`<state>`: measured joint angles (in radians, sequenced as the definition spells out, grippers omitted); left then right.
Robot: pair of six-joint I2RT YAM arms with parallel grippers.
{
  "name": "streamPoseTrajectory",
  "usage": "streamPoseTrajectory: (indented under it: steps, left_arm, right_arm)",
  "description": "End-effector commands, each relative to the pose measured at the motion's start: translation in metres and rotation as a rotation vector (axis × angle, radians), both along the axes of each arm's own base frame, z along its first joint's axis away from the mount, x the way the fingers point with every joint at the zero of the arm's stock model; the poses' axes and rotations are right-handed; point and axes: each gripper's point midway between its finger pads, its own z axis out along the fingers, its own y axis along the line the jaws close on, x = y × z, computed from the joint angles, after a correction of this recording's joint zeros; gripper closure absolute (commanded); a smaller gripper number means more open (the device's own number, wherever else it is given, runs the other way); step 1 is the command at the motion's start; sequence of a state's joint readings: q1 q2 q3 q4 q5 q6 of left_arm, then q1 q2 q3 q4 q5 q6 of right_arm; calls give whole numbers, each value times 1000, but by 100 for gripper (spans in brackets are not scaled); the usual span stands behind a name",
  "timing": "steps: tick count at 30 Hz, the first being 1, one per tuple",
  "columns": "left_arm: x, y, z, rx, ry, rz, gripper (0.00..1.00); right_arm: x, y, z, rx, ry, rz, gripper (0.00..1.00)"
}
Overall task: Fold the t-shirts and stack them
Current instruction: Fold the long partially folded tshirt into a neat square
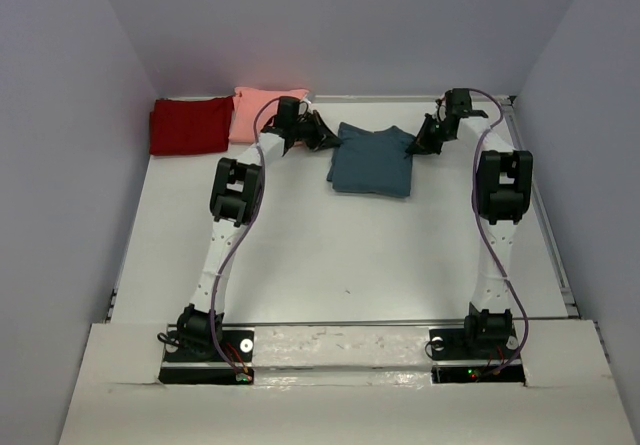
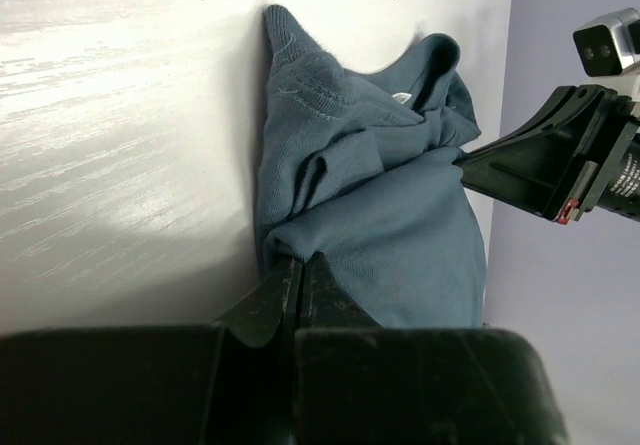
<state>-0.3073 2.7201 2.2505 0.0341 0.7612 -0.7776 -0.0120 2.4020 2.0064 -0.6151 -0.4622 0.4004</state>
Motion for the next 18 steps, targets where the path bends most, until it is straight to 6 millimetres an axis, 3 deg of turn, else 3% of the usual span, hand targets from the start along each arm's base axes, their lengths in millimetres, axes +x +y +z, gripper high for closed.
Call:
streamPoseTrajectory:
  steps: [1,6,8,11,14,17,18]
  left_arm:
    - [-11,1,1,93,3,-13,95]
    - [-24,18,-15,227,64,2,95]
    - [-21,24,-9,307,22,16,95]
    - [-32,33,-15,416,43,9,95]
    - [-52,39,-27,491,89,-14,95]
    - [-67,39,-23,527,88,-35,95]
    - [-78,39,-31,550,107,-48,95]
  right_arm:
    - [-3,-9,-9,-24,6,-23,100]
    - [-23,-12,-22,-37,68,-40,100]
    - [-28,-14,-24,-50,80,-44,100]
    - [-38,-14,-27,-56,101,-43,100]
    - [-49,-13,-31,-77,126,-30,100]
    - [-58,-9,-26,-84,136,-19,100]
    - [-65,-9,-28,-85,156,-19,100]
